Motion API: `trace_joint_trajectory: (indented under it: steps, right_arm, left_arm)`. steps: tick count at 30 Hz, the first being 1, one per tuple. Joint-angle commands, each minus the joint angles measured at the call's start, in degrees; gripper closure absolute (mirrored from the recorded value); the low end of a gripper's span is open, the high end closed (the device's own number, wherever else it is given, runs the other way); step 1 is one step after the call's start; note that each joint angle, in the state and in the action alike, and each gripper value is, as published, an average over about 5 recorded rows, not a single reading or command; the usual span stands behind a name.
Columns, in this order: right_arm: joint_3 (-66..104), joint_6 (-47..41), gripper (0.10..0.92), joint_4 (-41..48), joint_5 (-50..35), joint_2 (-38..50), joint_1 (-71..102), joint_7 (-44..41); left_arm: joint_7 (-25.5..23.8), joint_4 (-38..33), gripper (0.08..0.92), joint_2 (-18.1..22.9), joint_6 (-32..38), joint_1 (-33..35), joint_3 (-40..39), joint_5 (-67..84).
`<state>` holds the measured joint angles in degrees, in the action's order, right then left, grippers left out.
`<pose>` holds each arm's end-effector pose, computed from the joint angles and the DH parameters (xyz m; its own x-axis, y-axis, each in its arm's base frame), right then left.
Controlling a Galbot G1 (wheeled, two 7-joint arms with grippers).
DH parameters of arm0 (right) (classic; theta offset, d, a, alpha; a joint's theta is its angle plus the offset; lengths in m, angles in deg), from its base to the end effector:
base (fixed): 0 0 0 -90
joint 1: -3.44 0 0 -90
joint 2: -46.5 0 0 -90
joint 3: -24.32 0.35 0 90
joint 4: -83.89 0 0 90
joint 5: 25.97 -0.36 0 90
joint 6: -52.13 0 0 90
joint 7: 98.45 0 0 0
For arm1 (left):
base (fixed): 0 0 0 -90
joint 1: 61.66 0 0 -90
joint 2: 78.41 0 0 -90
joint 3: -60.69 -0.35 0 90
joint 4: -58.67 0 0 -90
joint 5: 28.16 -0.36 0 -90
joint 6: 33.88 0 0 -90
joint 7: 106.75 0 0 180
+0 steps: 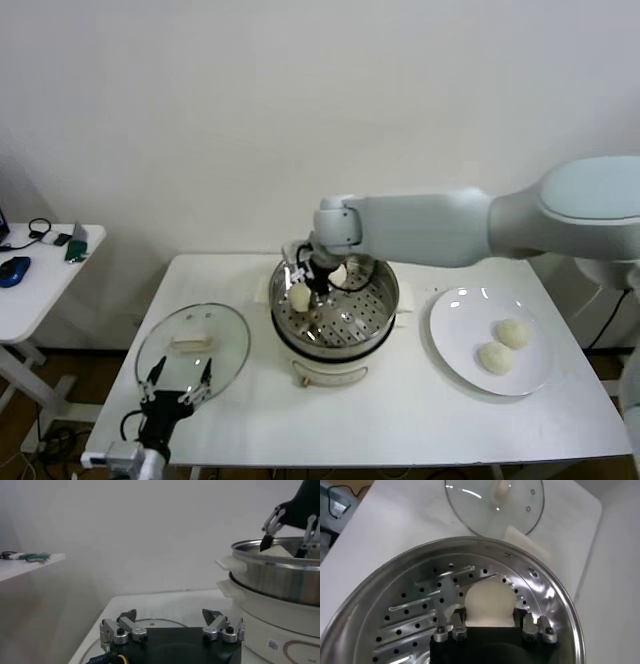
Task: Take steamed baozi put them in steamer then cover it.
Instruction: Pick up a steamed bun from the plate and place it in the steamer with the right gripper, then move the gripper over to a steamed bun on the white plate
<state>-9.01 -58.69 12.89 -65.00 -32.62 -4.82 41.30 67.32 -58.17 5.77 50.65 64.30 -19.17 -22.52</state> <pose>0.5340 0.1911 -0.1115 -0.2307 -0.2340 0.9445 -0.8726 -0.3796 -0.3072 0.1498 0.0753 -0.3320 -0.9705 -0.0139 0.2405 0.0014 0.9980 0.0632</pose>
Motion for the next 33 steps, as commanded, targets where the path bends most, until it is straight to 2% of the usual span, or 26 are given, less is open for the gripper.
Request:
trace_joint_trajectory:
  steps: [1, 3, 6, 12, 15, 19, 26, 33]
  right_arm:
    - [1.8, -0.1, 0.298, 1.8, 0.8, -0.9, 1.2, 1.0]
    - [2.2, 0.6, 0.246, 0.1, -0.5, 1.3, -1.4, -0.2]
    - [1.7, 2.7, 0.209, -3.3, -2.1, 6.4, -6.4, -3.8]
    - [-4.8, 6.9, 0.203, -8.6, -4.0, 21.5, -18.4, -13.4]
    - [-11.6, 9.8, 0.202, -10.0, -1.9, 28.3, -25.3, -17.8]
    - [-20.1, 12.8, 0.203, -13.0, 3.3, 37.4, -30.0, -19.7]
    - [-21.8, 12.0, 0.203, -15.7, 14.0, 49.7, -21.0, -16.6]
    - [-9.9, 9.0, 0.203, -12.9, 21.7, 54.1, -2.3, -13.0]
  left_arm:
    - [-0.1, -0.1, 0.177, -0.1, -0.3, -0.1, -0.1, -0.3]
    - [-0.1, -0.3, 0.177, -0.2, -0.4, -0.1, 0.0, -0.3]
    - [-0.2, -0.4, 0.177, -0.3, -0.6, -0.1, 0.0, -0.3]
    - [-0.4, -0.9, 0.177, -0.4, -1.0, -0.3, -0.5, -0.6]
    - [-0.4, -0.8, 0.177, -0.6, -1.1, -0.5, -0.9, -0.7]
    - [-0.5, -0.3, 0.177, -0.4, -1.3, -1.2, -1.2, -0.8]
    - [-0.6, -0.4, 0.177, 0.3, -1.3, -1.4, -1.5, -1.3]
    - [-0.7, -0.6, 0.177, 1.3, -1.6, -1.6, -1.1, -1.8]
